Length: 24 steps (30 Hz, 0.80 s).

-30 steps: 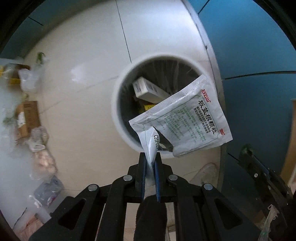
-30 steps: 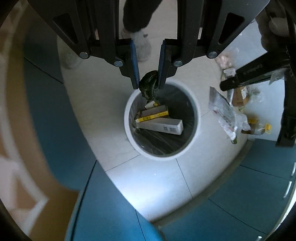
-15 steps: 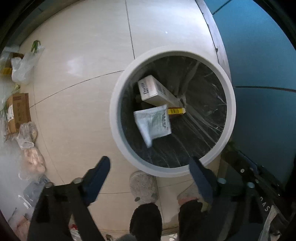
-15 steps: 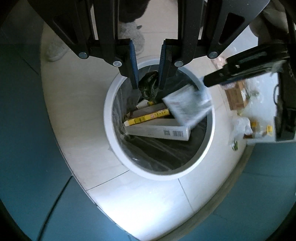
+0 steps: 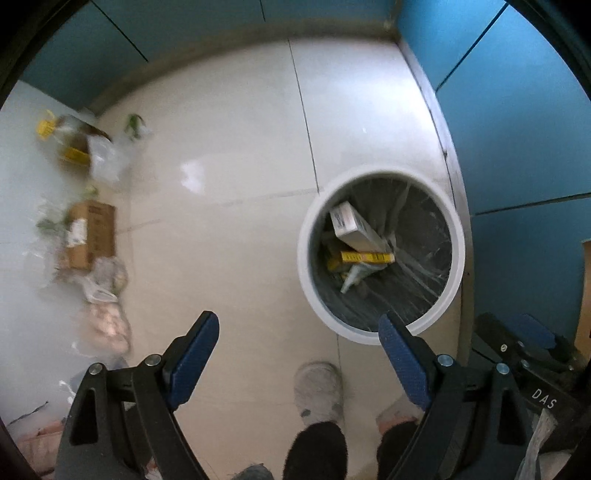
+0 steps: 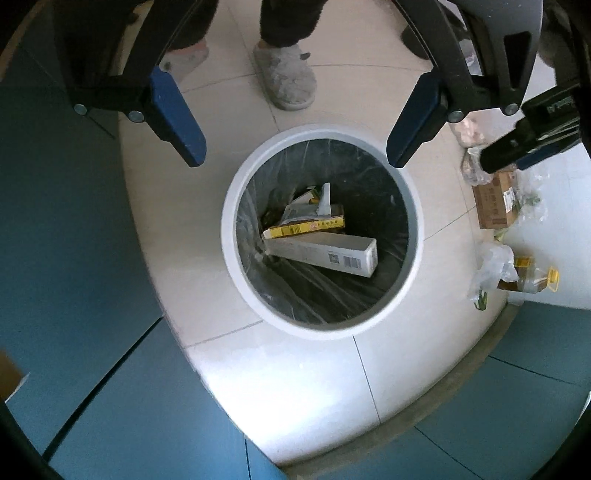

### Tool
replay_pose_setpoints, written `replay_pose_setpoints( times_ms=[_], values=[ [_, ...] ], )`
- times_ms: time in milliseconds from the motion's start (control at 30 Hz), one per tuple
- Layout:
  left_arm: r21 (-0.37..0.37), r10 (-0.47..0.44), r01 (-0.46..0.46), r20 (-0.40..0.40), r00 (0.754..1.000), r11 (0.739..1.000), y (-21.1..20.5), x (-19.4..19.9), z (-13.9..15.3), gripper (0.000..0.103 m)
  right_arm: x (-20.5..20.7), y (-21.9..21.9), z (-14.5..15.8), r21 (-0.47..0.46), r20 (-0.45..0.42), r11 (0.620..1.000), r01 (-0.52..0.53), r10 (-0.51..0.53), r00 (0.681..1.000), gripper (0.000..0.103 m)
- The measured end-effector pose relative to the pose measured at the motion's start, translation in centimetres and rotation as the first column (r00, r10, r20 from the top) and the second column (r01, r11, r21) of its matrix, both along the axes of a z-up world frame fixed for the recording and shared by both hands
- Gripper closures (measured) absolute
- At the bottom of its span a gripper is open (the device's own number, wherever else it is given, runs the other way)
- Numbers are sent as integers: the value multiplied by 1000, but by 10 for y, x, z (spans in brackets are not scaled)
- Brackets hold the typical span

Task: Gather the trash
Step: 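Move both tools back from the bin to the counter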

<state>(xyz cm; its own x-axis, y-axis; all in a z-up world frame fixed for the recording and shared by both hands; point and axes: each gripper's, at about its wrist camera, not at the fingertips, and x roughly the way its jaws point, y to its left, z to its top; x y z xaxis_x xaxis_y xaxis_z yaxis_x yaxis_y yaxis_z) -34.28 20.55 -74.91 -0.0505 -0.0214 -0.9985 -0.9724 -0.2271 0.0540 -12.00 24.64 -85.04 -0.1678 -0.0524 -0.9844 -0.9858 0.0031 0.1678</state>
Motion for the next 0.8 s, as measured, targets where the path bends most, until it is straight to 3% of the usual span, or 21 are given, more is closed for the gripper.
replay_pose_setpoints(
  times_ms=[300, 800],
  values=[
    [86, -6, 11, -52, 999, 996, -30, 8, 98, 15, -3, -19, 108, 83, 90, 995, -52, 45, 995, 0],
    [150, -7, 12, -34, 999, 989, -77, 41, 271, 15, 10, -59, 345, 197, 100, 973, -119, 101, 990, 0]
  ],
)
